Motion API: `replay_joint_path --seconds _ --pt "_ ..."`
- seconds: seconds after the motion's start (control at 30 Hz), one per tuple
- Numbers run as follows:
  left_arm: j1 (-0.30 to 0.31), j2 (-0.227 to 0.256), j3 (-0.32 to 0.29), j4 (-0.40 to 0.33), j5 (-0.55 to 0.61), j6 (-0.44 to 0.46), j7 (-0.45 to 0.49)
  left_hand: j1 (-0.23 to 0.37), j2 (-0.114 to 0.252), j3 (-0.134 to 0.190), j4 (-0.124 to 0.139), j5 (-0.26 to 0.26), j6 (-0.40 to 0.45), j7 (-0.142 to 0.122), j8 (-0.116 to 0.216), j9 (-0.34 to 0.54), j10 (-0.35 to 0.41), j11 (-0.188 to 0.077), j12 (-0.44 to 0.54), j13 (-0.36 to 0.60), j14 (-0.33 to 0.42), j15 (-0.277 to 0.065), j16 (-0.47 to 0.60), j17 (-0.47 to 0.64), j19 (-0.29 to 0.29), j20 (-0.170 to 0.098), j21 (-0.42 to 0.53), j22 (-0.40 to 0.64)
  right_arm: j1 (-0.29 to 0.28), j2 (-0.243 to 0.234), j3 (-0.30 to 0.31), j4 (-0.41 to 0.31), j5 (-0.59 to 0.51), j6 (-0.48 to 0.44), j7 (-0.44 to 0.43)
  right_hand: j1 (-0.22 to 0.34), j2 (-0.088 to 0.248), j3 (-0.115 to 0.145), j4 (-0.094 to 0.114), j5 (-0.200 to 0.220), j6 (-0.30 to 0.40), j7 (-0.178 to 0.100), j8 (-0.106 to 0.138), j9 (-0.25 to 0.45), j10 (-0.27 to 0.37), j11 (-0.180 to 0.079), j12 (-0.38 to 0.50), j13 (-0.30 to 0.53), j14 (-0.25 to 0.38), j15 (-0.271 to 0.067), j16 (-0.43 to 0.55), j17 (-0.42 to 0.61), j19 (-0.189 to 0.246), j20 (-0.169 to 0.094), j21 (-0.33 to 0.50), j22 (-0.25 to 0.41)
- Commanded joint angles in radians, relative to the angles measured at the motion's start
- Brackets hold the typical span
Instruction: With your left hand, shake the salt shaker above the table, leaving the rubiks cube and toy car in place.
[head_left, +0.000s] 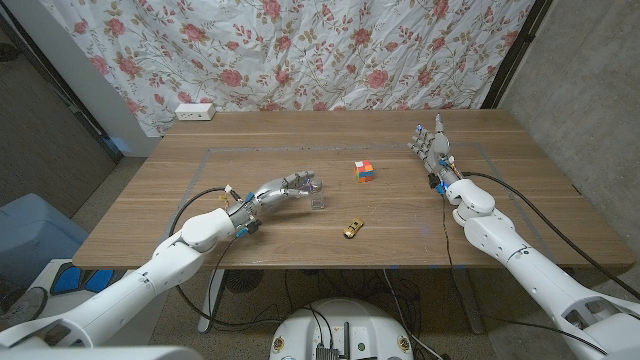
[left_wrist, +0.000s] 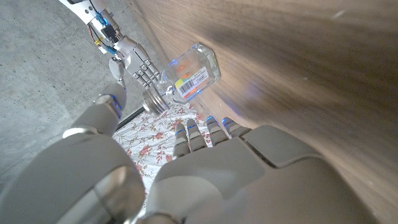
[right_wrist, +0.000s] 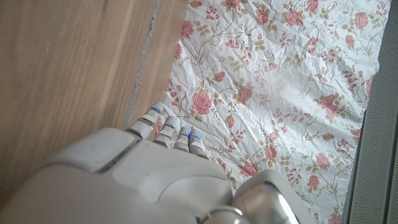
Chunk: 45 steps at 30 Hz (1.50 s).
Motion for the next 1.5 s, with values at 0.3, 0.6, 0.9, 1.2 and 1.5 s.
replay_joint_path --seconds 0.3,0.6,0.9,1.2,1.5 --pt "-0.042 -0.024 0.039 0.019 0.082 0.019 0.051 0.069 -0.013 -0.011 0.002 -0.005 0.101 0.001 0.035 0.003 0.067 -0.003 0.004 0.002 0.079 -0.079 0.004 0.002 0.044 -0.003 0.006 0.001 0.000 0.000 0.000 -0.001 0.000 0.000 -0.001 0.000 0.102 -0.001 0.006 0.008 -0.001 0.008 0.003 0.004 -0.006 -0.001 0.007 0.004 -0.006 -0.036 0.004 0.005 0.007 -0.002 0.006 0.005" --pt "-0.053 -0.035 0.042 0.034 0.107 0.019 0.088 0.115 -0.013 -0.018 0.002 -0.007 0.136 0.015 0.040 0.003 0.105 0.005 0.002 0.002 0.136 -0.071 0.007 0.001 0.082 -0.002 0.010 0.001 0.000 0.000 0.000 -0.001 0.000 0.000 0.000 0.000 0.102 -0.001 0.006 0.008 0.000 0.007 0.003 0.004 -0.006 0.000 0.007 0.004 -0.006 -0.035 0.004 0.005 0.006 -0.002 0.006 0.005" --pt "-0.058 -0.041 0.047 0.040 0.143 0.011 0.124 0.193 -0.003 -0.028 0.003 -0.005 0.185 0.039 0.043 0.004 0.183 0.015 0.007 0.003 0.225 -0.074 0.010 0.001 0.130 0.003 0.009 0.001 0.000 -0.001 0.000 0.000 0.001 0.000 0.004 0.000 0.102 -0.001 0.006 0.008 0.000 0.008 0.003 0.004 -0.006 0.000 0.007 0.003 -0.006 -0.034 0.004 0.005 0.006 -0.001 0.006 0.005" --pt "-0.039 -0.035 0.040 0.014 0.165 0.021 0.176 0.259 -0.009 -0.066 0.006 -0.006 0.275 0.040 0.057 0.004 0.296 0.003 0.016 0.003 0.289 -0.059 0.000 0.000 0.188 -0.002 0.011 0.001 0.000 0.000 0.000 -0.001 0.000 -0.001 0.000 0.000 0.102 -0.001 0.006 0.008 -0.001 0.007 0.003 0.004 -0.006 -0.001 0.007 0.003 -0.007 -0.036 0.004 0.005 0.006 -0.002 0.006 0.005" --pt "-0.016 -0.024 0.026 -0.024 0.206 0.042 0.249 0.288 -0.003 -0.103 0.012 -0.006 0.363 0.040 0.070 0.005 0.380 -0.019 0.018 0.002 0.251 -0.044 -0.012 0.001 0.206 -0.008 0.006 0.002 0.000 -0.001 0.000 0.000 0.001 -0.001 0.004 0.000 0.102 -0.001 0.006 0.008 -0.001 0.006 0.003 0.004 -0.006 -0.001 0.007 0.003 -0.005 -0.035 0.004 0.005 0.007 -0.002 0.006 0.005"
